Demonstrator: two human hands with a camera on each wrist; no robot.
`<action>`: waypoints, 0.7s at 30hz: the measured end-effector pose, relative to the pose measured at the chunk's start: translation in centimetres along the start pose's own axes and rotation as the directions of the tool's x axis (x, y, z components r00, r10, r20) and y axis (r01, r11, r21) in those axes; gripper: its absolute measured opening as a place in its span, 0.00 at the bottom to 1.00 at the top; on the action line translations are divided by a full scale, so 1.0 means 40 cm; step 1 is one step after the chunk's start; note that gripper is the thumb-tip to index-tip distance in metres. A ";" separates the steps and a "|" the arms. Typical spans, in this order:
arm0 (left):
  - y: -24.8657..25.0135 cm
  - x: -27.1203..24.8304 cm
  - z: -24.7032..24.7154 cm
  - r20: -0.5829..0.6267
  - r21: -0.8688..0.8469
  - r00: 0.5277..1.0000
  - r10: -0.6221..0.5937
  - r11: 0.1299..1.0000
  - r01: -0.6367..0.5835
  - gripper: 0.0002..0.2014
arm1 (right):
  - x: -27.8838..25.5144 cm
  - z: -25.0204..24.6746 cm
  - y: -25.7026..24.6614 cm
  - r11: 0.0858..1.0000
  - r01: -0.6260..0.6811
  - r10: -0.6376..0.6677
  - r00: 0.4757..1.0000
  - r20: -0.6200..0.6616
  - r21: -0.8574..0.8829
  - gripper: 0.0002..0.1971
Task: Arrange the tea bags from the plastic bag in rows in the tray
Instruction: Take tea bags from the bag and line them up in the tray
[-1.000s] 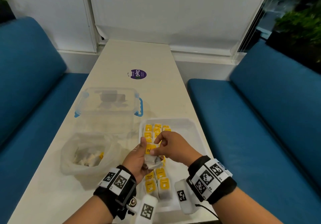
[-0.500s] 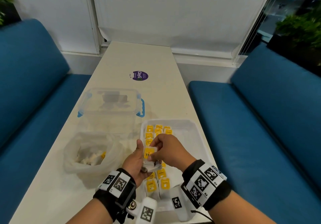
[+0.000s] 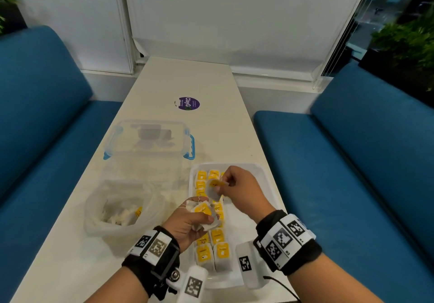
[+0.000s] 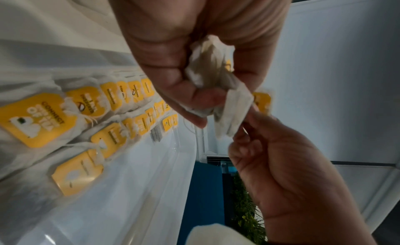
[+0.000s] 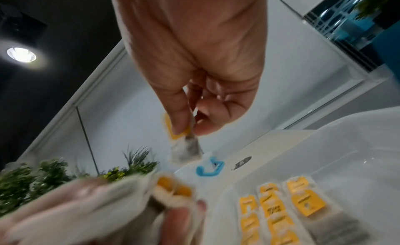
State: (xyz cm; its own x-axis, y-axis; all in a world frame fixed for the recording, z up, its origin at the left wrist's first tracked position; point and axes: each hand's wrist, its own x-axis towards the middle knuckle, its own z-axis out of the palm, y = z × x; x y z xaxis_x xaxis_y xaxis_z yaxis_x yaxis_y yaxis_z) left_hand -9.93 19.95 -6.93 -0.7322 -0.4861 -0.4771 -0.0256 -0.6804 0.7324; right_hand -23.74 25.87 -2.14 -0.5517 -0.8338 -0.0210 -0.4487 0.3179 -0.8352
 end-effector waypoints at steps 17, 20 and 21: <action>0.027 0.030 -0.034 -0.104 -0.066 0.994 0.018 0.998 -0.025 0.20 | 0.127 -0.083 0.133 0.913 -0.168 0.248 0.952 0.179 -0.371 0.15; 0.031 0.036 -0.035 -0.119 -0.077 0.993 0.015 0.997 -0.024 0.20 | 0.138 -0.063 0.153 0.840 -0.137 0.323 0.903 0.282 -0.525 0.14; 0.032 0.036 -0.035 -0.126 -0.078 0.992 0.014 0.997 -0.023 0.20 | 0.141 -0.055 0.157 0.828 -0.135 0.348 0.885 0.310 -0.545 0.11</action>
State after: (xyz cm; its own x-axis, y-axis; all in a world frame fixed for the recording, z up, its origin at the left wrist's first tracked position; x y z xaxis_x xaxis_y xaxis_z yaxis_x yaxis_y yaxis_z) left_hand -10.05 17.60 -7.37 -0.6410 -0.5604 -0.5245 0.0447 -0.7094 0.7034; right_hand -31.23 24.17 -6.29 -0.4263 -0.7667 -0.4800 -0.6797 0.6216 -0.3893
